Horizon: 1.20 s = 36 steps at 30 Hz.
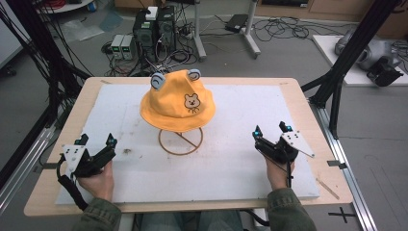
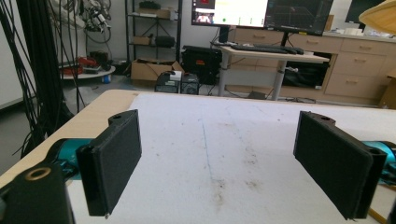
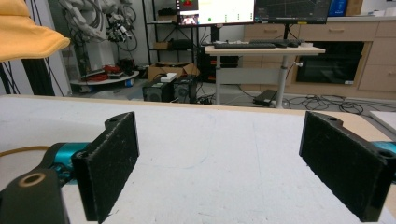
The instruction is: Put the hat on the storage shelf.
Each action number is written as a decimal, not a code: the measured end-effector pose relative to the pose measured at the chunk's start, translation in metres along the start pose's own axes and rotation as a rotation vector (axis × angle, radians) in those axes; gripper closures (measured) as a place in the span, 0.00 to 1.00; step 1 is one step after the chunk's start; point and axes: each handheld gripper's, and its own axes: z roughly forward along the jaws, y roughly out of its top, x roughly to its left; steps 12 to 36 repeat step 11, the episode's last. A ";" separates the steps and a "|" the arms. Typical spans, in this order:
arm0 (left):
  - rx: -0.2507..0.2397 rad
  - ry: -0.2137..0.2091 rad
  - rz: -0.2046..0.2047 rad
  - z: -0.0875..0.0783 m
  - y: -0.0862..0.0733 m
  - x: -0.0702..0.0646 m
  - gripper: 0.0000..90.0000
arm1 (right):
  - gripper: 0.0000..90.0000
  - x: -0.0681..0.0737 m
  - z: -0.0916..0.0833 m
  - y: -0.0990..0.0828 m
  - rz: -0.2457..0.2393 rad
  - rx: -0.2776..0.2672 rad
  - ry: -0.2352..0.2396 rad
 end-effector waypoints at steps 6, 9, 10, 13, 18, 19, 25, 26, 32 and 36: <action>0.002 -0.005 0.000 0.000 0.000 0.000 0.17 | 0.13 -0.001 0.000 0.000 0.001 0.002 -0.001; 0.000 -0.001 -0.005 0.000 0.000 0.001 0.17 | 0.13 -0.001 0.000 0.000 0.003 0.000 -0.006; 0.001 -0.002 -0.005 0.000 0.000 0.001 0.17 | 0.13 -0.001 0.000 0.000 0.003 0.000 -0.006; 0.003 -0.002 -0.003 0.000 -0.001 0.002 0.17 | 0.13 -0.001 0.000 0.000 0.009 0.007 -0.005; 0.003 -0.002 -0.003 0.000 -0.001 0.002 0.17 | 0.13 -0.001 0.000 0.000 0.009 0.007 -0.005; 0.003 -0.002 -0.003 0.000 -0.001 0.002 0.17 | 0.13 -0.001 0.000 0.000 0.009 0.007 -0.005; 0.003 -0.002 -0.003 0.000 -0.001 0.002 0.17 | 0.13 -0.001 0.000 0.000 0.009 0.007 -0.005; 0.003 -0.002 -0.003 0.000 -0.001 0.002 0.17 | 0.13 -0.001 0.000 0.000 0.009 0.007 -0.005; 0.003 -0.002 -0.003 0.000 -0.001 0.002 0.17 | 0.13 -0.001 0.000 0.000 0.009 0.007 -0.005; 0.003 -0.002 -0.003 0.000 -0.001 0.002 0.17 | 0.13 -0.001 0.000 0.000 0.009 0.007 -0.005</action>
